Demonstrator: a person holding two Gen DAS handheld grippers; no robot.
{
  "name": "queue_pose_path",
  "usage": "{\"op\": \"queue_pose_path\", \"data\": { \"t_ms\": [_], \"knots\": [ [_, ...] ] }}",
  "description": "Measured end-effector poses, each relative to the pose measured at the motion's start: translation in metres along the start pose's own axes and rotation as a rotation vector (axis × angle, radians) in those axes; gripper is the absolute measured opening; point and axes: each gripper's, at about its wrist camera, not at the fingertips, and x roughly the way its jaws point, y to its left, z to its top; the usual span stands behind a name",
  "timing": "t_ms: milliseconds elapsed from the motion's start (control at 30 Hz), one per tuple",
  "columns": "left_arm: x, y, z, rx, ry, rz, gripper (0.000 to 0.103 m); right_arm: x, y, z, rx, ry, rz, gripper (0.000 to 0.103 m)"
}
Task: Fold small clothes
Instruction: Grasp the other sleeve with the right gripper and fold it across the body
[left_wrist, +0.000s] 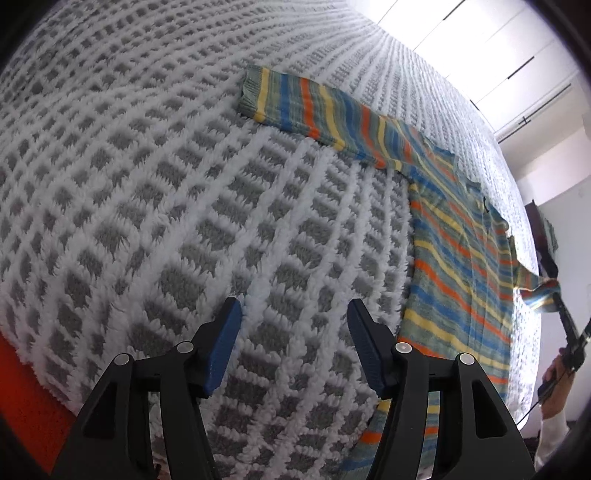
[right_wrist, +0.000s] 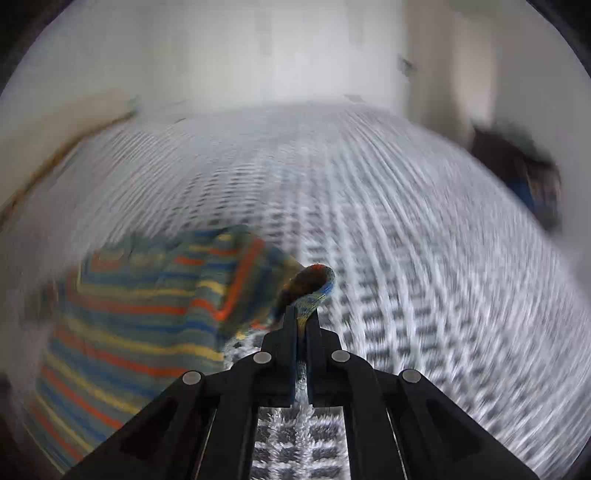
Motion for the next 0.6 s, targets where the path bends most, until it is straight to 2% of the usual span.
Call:
{"op": "queue_pose_path", "data": {
  "t_ms": [67,100,133,167,200,233,300,367,467,567,600],
  "knots": [
    [0.005,0.001,-0.002,-0.007,0.015,0.008,0.062,-0.025,0.082,-0.007,-0.452,-0.056,0.016,0.004],
    [0.007,0.0,-0.003,-0.008,0.016,0.011,0.062,-0.028,0.115,-0.022,-0.622,-0.062,0.022,0.011],
    [0.007,-0.002,-0.003,-0.006,0.013,0.011,0.062,-0.031,0.146,-0.046,-0.793,-0.057,0.035,0.023],
    [0.006,-0.005,-0.003,-0.001,0.008,0.01,0.062,-0.029,0.166,-0.068,-0.897,-0.024,0.049,0.062],
    [0.005,-0.007,-0.003,0.003,0.004,0.006,0.062,-0.025,0.182,-0.088,-0.952,0.019,0.069,0.096],
    [0.003,-0.008,-0.004,0.005,0.001,0.002,0.062,-0.023,0.187,-0.103,-0.955,0.041,0.092,0.099],
    [0.0,-0.008,-0.006,0.012,0.0,-0.001,0.062,-0.026,0.186,-0.116,-0.867,0.081,0.131,0.099],
    [0.0,-0.006,-0.009,0.018,0.002,0.007,0.063,-0.029,0.165,-0.11,-0.644,0.155,0.19,0.099],
    [0.002,-0.003,-0.012,0.022,0.008,0.015,0.063,-0.042,0.106,-0.105,-0.157,0.219,0.318,0.099],
    [0.005,-0.006,-0.013,0.024,0.007,0.029,0.063,-0.041,0.033,-0.107,0.363,0.182,0.476,0.097],
    [0.005,-0.008,-0.013,0.025,0.007,0.031,0.065,-0.033,0.012,-0.109,0.505,0.166,0.481,0.093]
  ]
}}
